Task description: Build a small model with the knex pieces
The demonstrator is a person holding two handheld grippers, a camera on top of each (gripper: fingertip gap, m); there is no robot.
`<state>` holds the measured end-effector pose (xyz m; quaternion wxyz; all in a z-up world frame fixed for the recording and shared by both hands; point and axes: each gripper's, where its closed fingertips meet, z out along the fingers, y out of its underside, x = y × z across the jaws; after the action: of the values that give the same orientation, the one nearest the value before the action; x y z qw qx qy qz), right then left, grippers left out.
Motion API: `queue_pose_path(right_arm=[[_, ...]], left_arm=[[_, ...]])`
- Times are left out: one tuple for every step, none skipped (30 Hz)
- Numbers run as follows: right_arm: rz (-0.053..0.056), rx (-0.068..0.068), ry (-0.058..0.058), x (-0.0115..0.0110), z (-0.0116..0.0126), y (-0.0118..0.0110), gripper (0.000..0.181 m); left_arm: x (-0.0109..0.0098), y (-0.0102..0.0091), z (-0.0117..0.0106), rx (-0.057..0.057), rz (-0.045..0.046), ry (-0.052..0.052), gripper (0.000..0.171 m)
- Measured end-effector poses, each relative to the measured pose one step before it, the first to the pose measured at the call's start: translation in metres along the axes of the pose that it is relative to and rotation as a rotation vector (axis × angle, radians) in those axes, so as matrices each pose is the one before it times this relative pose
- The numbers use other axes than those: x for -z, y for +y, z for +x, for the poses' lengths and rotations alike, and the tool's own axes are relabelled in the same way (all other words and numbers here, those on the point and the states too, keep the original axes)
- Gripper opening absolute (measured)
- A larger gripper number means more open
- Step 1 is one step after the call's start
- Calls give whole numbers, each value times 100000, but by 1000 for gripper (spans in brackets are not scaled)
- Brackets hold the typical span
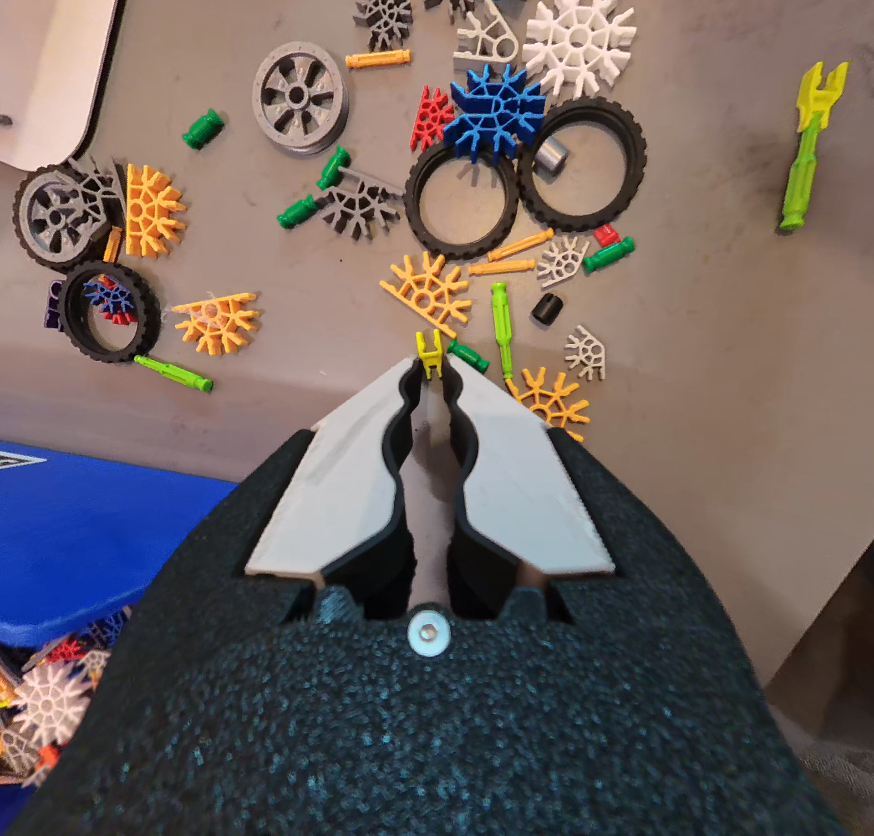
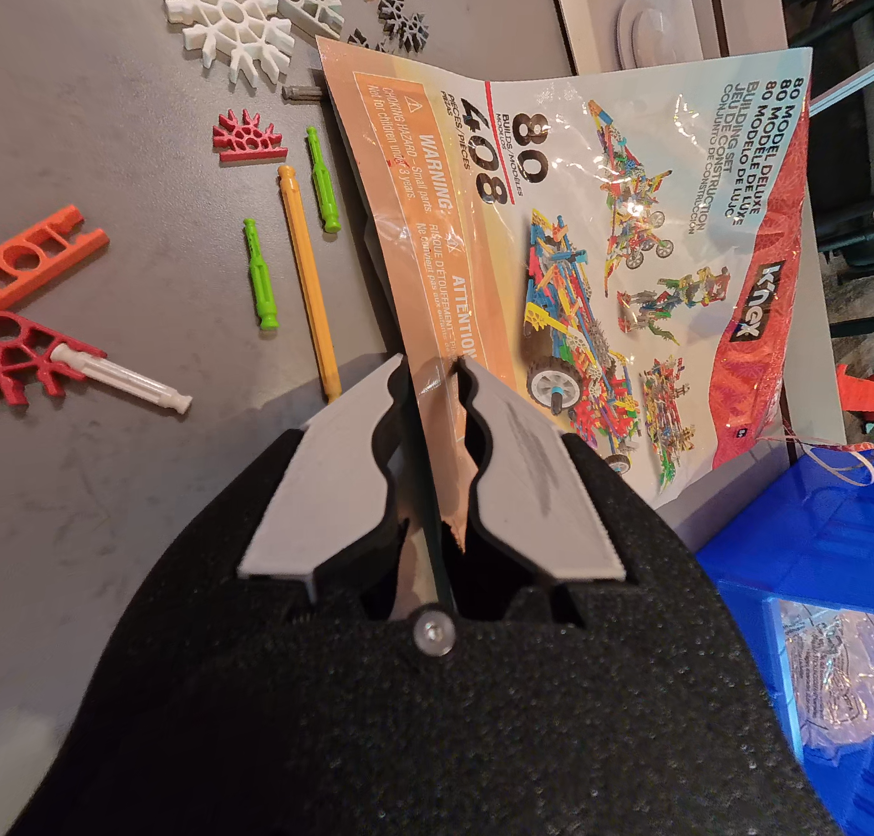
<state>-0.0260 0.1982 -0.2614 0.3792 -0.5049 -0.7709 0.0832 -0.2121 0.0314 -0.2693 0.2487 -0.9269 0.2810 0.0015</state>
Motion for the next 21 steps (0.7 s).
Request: queue_pose_path(right_arm=[[-11, 30, -1, 1, 2, 1, 19], [-9, 25, 7, 1, 3, 1, 18], [-71, 29, -69, -16, -16, 13, 19], [-83, 76, -58, -12, -19, 10, 19], [-30, 67, 7, 5, -3, -1, 19], [23, 67, -153, 15, -22, -6, 19], [88, 71, -326, 33, -54, -11, 19], [87, 107, -474, 47, -69, -8, 19], [95, 197, -698, 46, -109, 15, 20], [470, -277, -1038, 52, -134, -37, 21], [695, -1387, -1521, 50, -148, -68, 23], [955, -1621, -2127, 77, -197, -102, 26], [1052, -1002, -2392, 101, -273, -112, 28], [947, -606, -2028, 106, -259, -115, 29], [426, -359, -672, 72, -71, -55, 29], [193, 112, -475, 90, -42, -6, 30], [1067, -146, -1411, 170, -163, -125, 31], [1678, -1054, -1801, 163, -157, -213, 31], [1006, -1049, -1638, 83, -136, -111, 32], [806, -740, -2502, 40, -313, -54, 31], [967, -628, -2537, 62, -332, -102, 31]], left_arm=[[12, 30, -103, 5, 633, -1415, 6], [9, -13, -30, 574, 759, -975, 6], [8, 19, -26, 453, 665, -1036, 6], [39, 48, -96, 127, 436, -1447, 6], [75, 26, -38, 202, 588, -1019, 6], [130, -40, 51, 451, 901, -306, 6], [183, -113, -25, 426, 1042, -748, 6], [224, -58, -59, 203, 471, -940, 6], [287, -115, 12, -174, 555, -600, 6], [306, -264, 51, -139, 1033, -450, 6], [278, -402, 106, -338, 1322, -388, 6], [205, -507, 278, -765, 1370, 260, 6], [107, -627, 460, -1291, 1707, 840, 6], [0, -664, 520, -1368, 1685, 1062, 6], [-73, -606, 538, -1286, 1366, 1110, 6], [-103, -490, 443, -1400, 923, 658, 6], [-94, -444, 349, -1218, 1031, 285, 6], [-96, -477, 380, -339, 1462, 859, 6], [-73, -357, 363, -332, 1133, 719, 6], [4, -192, 257, -891, 527, -131, 6], [97, -212, 201, -437, 983, -323, 6]])
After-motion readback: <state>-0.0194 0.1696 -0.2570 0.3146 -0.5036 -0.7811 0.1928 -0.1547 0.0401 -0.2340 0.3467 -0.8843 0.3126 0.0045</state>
